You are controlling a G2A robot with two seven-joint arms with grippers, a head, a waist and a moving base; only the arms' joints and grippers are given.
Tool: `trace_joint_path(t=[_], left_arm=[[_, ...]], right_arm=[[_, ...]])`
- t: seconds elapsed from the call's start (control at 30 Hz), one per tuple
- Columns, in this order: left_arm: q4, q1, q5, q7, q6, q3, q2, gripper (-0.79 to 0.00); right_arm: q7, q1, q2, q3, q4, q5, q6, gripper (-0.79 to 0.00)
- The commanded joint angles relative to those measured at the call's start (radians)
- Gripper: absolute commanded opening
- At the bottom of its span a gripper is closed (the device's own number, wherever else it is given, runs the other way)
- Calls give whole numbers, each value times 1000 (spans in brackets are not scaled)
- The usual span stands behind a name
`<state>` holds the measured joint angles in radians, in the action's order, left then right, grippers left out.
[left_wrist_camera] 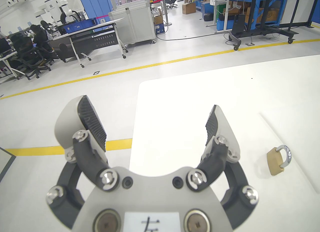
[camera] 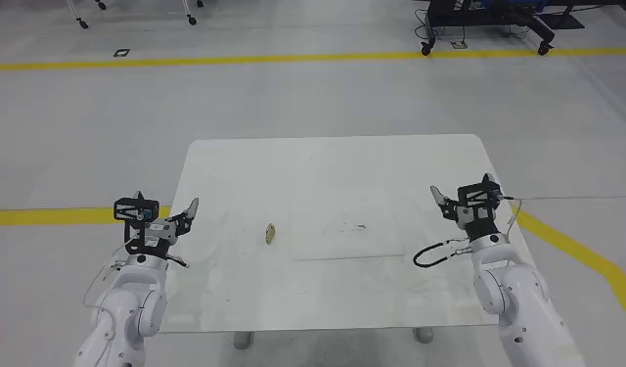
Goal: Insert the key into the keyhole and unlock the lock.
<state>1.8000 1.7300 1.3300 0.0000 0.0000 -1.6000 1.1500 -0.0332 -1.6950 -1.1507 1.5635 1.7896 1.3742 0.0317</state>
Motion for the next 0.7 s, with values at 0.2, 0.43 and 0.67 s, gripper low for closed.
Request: trace_joint_path(t=[0.2, 0.43, 0.67], left_arm=[[0, 0, 0, 0, 0, 0, 0, 0], [0, 0, 0, 0, 0, 0, 0, 0], [0, 0, 0, 0, 0, 0, 0, 0]], right_arm=[[-127, 99, 2, -97, -29, 86, 187, 0], [-206, 165, 12, -101, -83, -15, 445, 0], [-242, 248, 11, -177, -201, -109, 639, 0]])
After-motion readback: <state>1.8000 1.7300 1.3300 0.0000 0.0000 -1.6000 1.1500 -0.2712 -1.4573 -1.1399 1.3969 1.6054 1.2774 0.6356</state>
